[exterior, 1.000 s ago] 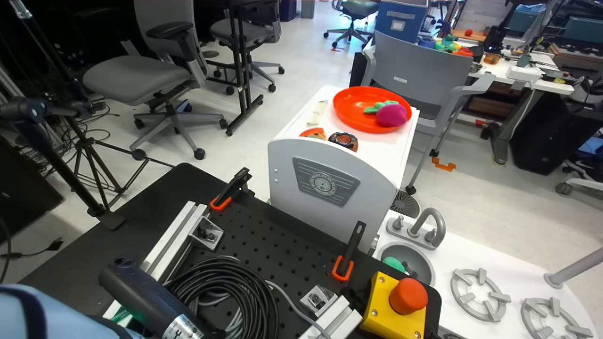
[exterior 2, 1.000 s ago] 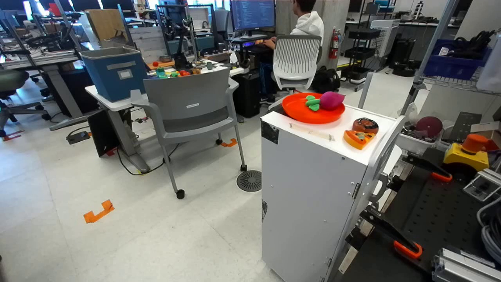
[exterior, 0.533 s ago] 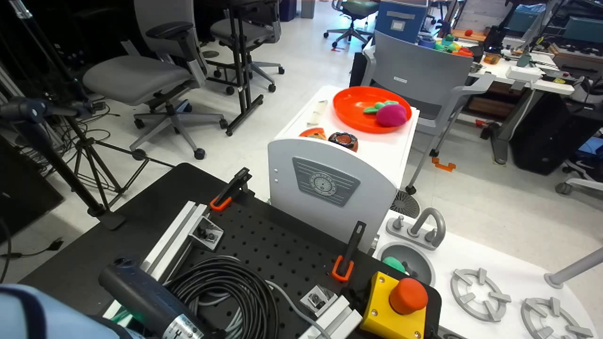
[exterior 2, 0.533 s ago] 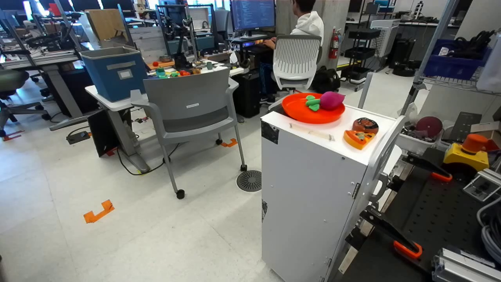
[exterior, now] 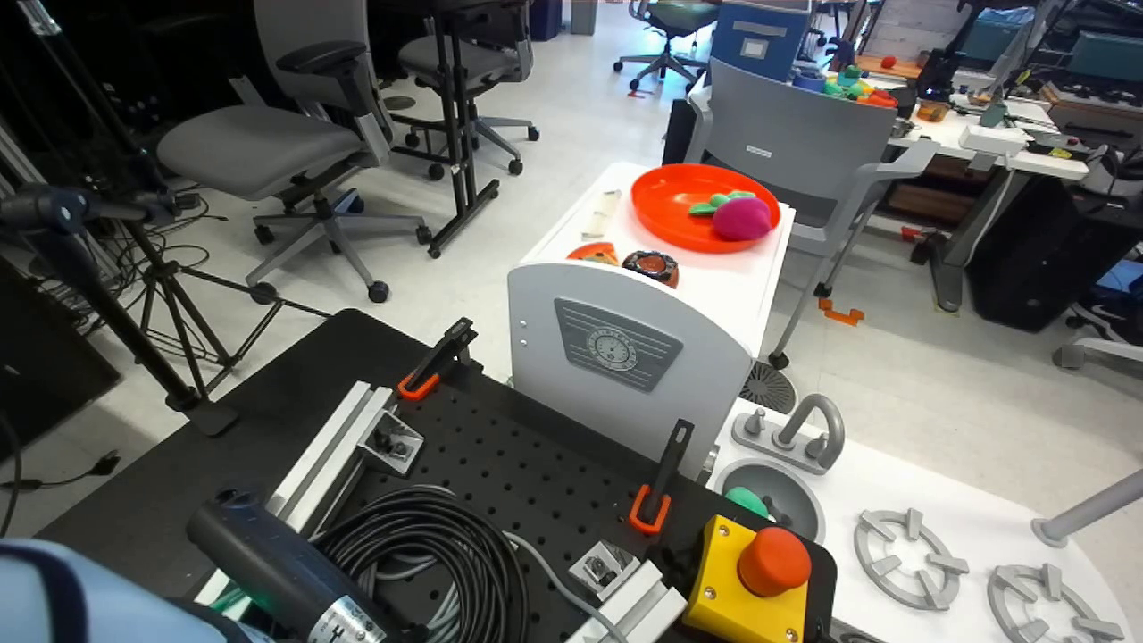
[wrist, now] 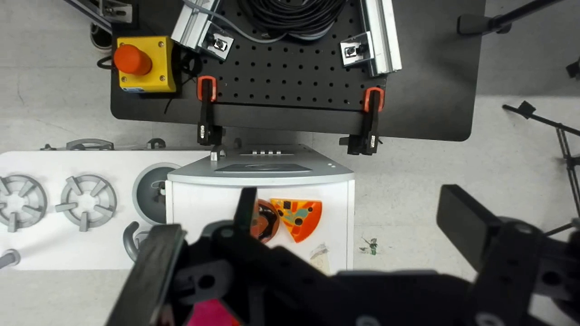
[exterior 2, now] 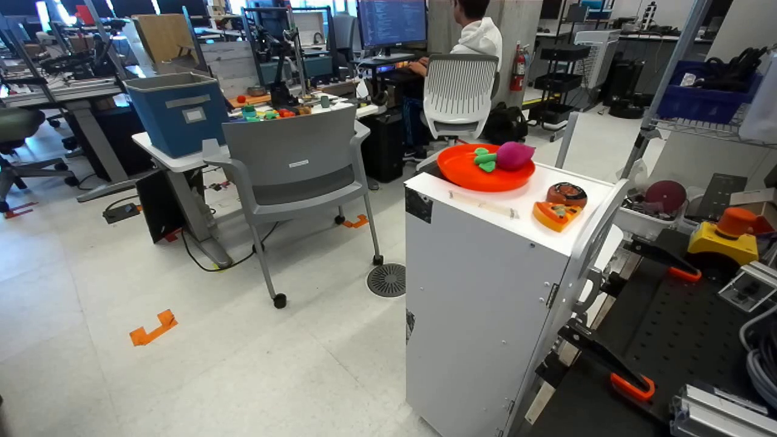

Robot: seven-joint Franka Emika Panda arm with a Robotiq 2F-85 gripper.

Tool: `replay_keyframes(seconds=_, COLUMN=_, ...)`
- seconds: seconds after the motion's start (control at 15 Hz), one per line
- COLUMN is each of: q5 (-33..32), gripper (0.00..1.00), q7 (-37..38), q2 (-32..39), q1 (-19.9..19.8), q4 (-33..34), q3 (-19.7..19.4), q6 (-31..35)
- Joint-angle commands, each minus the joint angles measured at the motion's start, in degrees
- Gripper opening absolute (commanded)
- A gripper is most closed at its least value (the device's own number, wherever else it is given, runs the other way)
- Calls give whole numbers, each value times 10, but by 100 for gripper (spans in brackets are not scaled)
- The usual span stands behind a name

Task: Remove the tulip plush toy from the orange plate

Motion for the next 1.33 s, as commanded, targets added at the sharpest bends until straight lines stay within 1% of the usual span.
replay_keyframes(seconds=0.0, q5=3, gripper=100, q7=54, q2=-1, q1=-10, q4=-4, q3=15, q6=30)
replay_keyframes(seconds=0.2, q5=-3, gripper=100, q7=98, q2=1, q1=-14, q4=-8, q3=20, q6=74)
replay_keyframes(seconds=0.33, q5=-11, gripper=100, q7=104, q2=4, q1=-15, q4=-9, q3=20, q6=100)
replay_keyframes(seconds=0.47, q5=-25, gripper=100, q7=86, q2=3, q1=-14, q4=-12, q3=18, q6=119)
replay_keyframes(seconds=0.87, q5=-42, gripper=100, q7=52, q2=14, q1=-12, q4=-6, q3=12, q6=140)
replay_keyframes(seconds=1.0, q5=-25, gripper=100, q7=65, q2=23, q1=-17, q4=2, q3=4, q6=145)
replay_keyframes(seconds=1.27, q5=6, gripper=100, q7=41, q2=33, q1=-31, q4=13, q3=-23, q6=145)
